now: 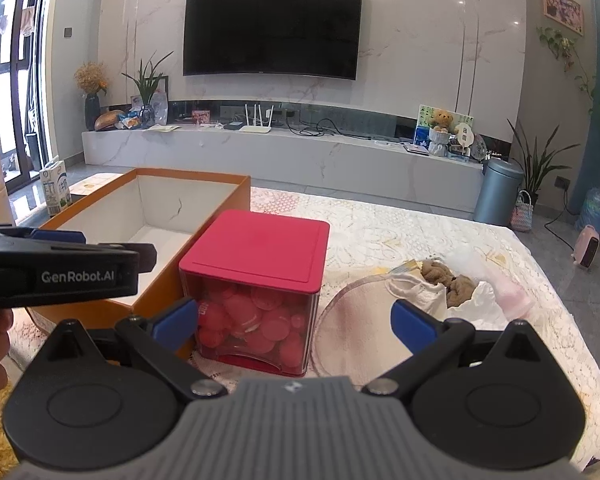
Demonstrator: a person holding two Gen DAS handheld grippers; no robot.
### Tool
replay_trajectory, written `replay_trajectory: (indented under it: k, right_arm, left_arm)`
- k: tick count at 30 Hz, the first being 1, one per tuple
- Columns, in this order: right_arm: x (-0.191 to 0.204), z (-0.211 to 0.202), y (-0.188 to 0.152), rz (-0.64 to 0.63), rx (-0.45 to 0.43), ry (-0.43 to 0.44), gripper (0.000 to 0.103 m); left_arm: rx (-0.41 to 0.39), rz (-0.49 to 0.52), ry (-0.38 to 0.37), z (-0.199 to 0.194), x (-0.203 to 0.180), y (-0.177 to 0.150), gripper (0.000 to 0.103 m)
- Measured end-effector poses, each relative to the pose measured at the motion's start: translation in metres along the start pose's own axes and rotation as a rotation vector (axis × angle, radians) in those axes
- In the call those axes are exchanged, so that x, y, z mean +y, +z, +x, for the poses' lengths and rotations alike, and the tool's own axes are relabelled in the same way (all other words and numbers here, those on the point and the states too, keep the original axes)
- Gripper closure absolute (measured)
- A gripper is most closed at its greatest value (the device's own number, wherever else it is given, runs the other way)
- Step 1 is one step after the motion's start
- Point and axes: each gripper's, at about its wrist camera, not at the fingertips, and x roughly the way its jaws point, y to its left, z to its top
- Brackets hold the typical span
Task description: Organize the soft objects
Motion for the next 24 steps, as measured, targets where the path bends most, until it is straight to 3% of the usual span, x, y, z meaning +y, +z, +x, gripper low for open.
replay_trajectory:
  k: [24]
  right_arm:
    - [0.0076, 0.008, -0.0033, -0.04, 0.023, -0.036, 0.003]
  left_arm:
    - [0.022, -0.02, 0.015, 0.0018, 0.0016, -0.0009, 0.016]
